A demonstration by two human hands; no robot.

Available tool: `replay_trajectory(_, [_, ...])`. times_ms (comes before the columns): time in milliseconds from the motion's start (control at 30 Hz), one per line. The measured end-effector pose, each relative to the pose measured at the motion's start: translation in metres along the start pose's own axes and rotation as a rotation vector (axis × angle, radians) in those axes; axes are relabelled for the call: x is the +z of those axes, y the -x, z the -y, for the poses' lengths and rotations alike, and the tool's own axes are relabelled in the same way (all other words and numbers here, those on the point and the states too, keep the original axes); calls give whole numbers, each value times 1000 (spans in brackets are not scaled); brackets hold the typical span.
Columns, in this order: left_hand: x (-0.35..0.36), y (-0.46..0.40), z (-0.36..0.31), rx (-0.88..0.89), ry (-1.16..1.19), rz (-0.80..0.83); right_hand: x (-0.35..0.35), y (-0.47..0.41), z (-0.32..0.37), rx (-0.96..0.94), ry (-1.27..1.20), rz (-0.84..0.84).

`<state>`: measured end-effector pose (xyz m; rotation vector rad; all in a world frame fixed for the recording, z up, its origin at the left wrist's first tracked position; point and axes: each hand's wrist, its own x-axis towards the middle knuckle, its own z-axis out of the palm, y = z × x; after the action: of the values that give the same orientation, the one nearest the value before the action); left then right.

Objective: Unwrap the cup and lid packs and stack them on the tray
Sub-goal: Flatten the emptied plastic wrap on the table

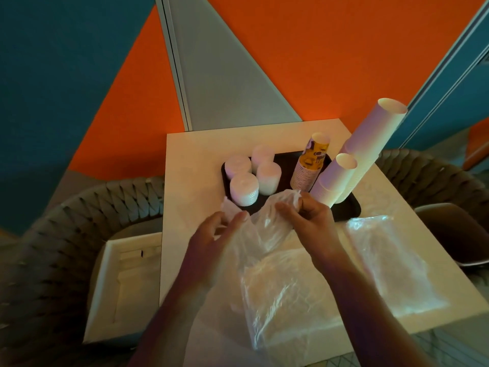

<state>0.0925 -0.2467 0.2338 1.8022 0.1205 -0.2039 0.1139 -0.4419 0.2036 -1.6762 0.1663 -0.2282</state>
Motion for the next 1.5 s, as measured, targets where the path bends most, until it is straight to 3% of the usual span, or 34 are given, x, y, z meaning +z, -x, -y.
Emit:
replay_trajectory(100, [8, 1, -7, -23, 120, 66, -10, 2, 4, -2, -87, 7])
replay_trajectory(333, [16, -6, -4, -36, 441, -190, -62, -8, -3, 151, -312, -61])
replay_trajectory(467, [27, -5, -12, -33, 686, -255, -95, -15, -5, 218, -279, -31])
replay_trajectory(633, [46, 4, -20, 112, 564, -230, -127, -24, -8, 169, -12, 52])
replay_trajectory(733, [54, 7, -18, 216, 349, -188, -140, -29, -5, 123, 60, 43])
replay_trajectory(800, [57, 9, -14, 233, 215, -199, -148, -32, -5, 101, 36, -19])
replay_trajectory(867, [61, 12, -14, 206, 223, -228, -154, -35, -4, 128, -38, -46])
replay_trajectory(1000, [71, 16, -22, 134, 366, -169, -166, -31, -8, 227, -270, 154])
replay_trajectory(1167, [69, 16, -20, 93, 373, -75, -185, -21, -21, 78, -134, 425])
replay_trajectory(1300, [75, 18, -21, 75, 419, -126, -198, -20, -21, -59, 43, 553])
replay_trajectory(1500, [83, 19, -28, -35, 436, -202, -198, -24, -24, -462, 473, 443])
